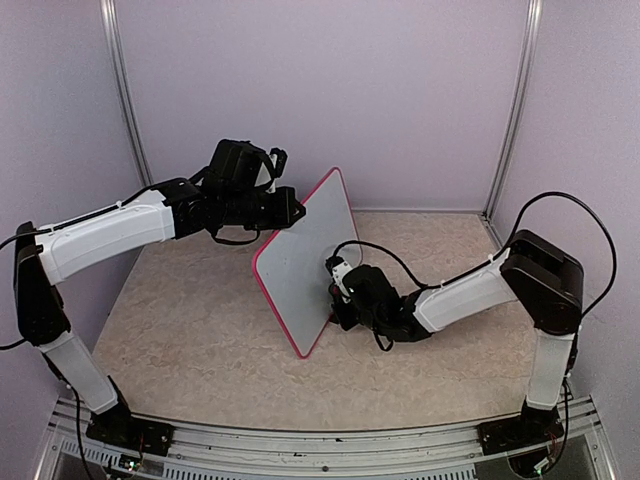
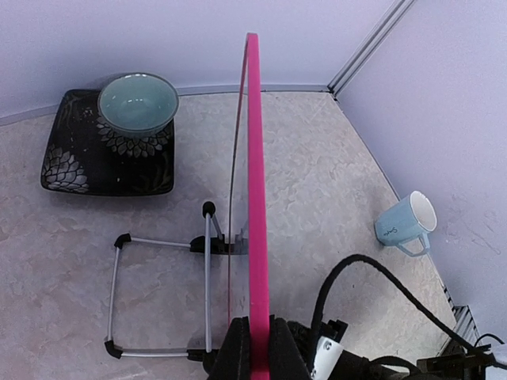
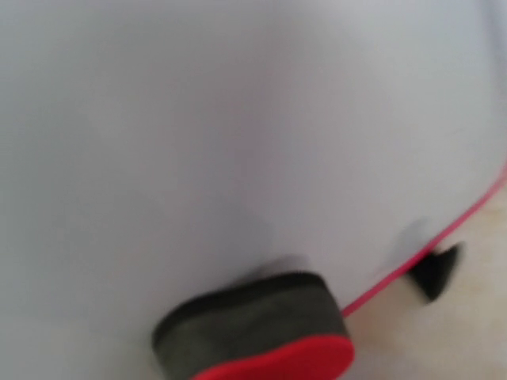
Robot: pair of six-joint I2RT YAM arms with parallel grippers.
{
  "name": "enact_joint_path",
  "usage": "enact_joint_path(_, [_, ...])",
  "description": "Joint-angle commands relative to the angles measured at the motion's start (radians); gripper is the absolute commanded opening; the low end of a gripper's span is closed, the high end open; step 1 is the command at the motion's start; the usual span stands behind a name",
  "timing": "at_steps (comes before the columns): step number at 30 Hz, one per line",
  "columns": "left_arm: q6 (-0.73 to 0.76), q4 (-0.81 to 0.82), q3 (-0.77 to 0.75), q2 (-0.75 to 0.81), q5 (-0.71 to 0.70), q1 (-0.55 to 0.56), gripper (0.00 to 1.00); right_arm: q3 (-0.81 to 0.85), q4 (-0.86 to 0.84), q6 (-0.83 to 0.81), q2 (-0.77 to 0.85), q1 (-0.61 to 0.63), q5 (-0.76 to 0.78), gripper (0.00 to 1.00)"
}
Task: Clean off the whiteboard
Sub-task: Erase the whiteboard at the center of the board.
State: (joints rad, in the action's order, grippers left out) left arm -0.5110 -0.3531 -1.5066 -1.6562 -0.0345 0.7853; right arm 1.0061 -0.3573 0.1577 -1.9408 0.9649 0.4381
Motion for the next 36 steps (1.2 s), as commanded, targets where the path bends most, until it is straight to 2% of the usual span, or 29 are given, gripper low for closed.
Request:
enact_joint_path(1, [-0.024,0.005,0.01,-0.047,0.134,0.027,0.0,-0.047,-0.151,-0.034,0.074,0.061,-0.103,0.09])
enact_joint_path(4, [-0.026,0.008,0.015,-0.044,0.136,0.028,0.0,-0.036,-0.133,-0.026,0.084,0.061,-0.057,0.09])
enact_joint_path(12, [-0.028,0.014,0.029,-0.034,0.141,0.029,0.0,0.103,0.072,0.077,-0.006,-0.007,0.096,0.09])
enact_joint_path(21, [-0.024,0.011,0.028,-0.034,0.146,0.029,0.0,0.189,0.176,0.14,-0.07,-0.06,0.064,0.09])
enact_joint_path(28, [-0.022,0.011,0.026,-0.034,0.147,0.028,0.0,0.08,0.017,0.1,0.041,-0.024,-0.054,0.09])
enact_joint_path(36, [-0.022,0.01,0.026,-0.037,0.149,0.028,0.0,0.081,0.002,0.113,0.087,0.02,-0.055,0.1])
